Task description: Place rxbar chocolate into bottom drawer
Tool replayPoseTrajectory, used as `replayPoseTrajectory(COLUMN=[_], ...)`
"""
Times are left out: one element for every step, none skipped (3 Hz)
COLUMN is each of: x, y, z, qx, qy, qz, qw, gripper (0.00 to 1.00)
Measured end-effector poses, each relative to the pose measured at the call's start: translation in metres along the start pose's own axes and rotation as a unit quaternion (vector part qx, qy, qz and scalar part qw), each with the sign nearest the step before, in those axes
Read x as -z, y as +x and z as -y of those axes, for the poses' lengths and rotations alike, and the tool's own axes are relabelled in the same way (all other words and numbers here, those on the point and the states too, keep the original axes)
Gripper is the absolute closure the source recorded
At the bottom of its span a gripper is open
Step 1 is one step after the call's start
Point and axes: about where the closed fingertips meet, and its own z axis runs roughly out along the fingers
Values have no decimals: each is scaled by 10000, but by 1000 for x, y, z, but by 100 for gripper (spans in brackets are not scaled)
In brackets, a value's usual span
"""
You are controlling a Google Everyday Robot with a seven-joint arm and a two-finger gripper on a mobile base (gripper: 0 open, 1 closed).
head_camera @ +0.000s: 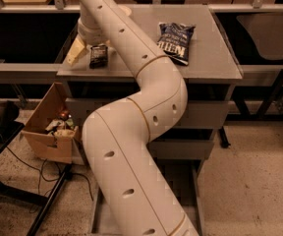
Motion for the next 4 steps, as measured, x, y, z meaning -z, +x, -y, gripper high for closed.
replayPoseTrajectory(x=[-20, -14, -5, 2], y=[3, 4, 1, 5], z=[9, 6, 6, 2], qx=[-98, -97, -97, -97], qy=[89, 90, 90, 92], qz=[-124, -121, -121, -118], qw=[9998, 9998, 9998, 9998], gripper=[19, 42, 65, 89])
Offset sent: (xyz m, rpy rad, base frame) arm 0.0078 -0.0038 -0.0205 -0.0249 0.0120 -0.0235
